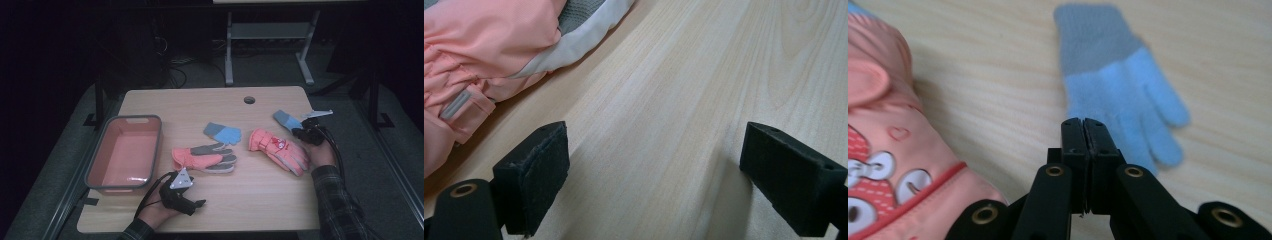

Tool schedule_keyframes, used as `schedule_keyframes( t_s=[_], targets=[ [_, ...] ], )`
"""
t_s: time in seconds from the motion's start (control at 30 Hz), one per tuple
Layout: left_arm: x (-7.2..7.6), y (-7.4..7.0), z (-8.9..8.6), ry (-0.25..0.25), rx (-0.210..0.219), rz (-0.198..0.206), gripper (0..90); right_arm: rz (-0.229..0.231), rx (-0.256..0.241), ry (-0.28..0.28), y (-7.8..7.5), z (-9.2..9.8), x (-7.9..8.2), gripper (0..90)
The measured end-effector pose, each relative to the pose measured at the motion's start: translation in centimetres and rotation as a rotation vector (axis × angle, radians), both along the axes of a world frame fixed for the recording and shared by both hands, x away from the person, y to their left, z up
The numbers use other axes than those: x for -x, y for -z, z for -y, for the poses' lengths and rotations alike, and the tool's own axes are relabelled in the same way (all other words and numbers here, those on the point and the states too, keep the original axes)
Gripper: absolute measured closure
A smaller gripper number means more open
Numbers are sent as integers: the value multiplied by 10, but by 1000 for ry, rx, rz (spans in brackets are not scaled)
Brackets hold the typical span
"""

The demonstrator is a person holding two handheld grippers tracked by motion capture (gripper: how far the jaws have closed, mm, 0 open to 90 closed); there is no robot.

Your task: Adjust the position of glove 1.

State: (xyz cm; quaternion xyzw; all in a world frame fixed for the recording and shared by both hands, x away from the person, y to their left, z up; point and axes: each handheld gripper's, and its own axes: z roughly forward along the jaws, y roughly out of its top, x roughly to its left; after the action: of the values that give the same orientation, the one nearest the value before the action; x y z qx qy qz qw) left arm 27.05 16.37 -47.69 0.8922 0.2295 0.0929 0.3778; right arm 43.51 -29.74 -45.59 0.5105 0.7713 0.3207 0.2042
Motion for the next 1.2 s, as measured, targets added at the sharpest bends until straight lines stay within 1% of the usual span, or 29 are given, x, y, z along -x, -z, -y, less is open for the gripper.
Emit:
schedule_keyframes(
  t_s=[0.13,0.23,0.4,0.53,0.57,0.67,0.73,0.83,0.93,1.0,1.07,1.2],
  targets=[
    [0,0,0,1,-2,0,118,32,-9,3,-10,3,5,892],
    [-1,0,1,2,-1,0,118,40,-12,2,-18,6,9,893],
    [-2,0,2,2,-2,1,118,89,-42,-4,-38,11,18,895],
    [-3,0,4,-1,6,-2,118,124,-44,-12,-51,12,25,896],
    [-3,0,4,6,-1,1,118,133,-44,-14,-55,12,27,896],
    [-4,0,4,8,-3,1,118,169,-49,-24,-66,11,33,896],
    [-4,0,4,8,-3,1,118,176,-46,-34,-72,9,35,896],
    [-4,0,4,8,-3,1,118,201,-51,-57,-82,5,40,896],
    [-4,0,4,8,-3,1,118,228,-45,-88,-94,-3,48,896],
    [-4,0,4,10,-5,4,118,237,-35,-107,-102,-9,54,896],
    [-4,0,4,7,-1,-2,118,255,-35,-129,-110,-14,60,896],
    [-4,0,4,8,-2,5,118,287,-39,-175,-123,-24,72,896]
  ],
)
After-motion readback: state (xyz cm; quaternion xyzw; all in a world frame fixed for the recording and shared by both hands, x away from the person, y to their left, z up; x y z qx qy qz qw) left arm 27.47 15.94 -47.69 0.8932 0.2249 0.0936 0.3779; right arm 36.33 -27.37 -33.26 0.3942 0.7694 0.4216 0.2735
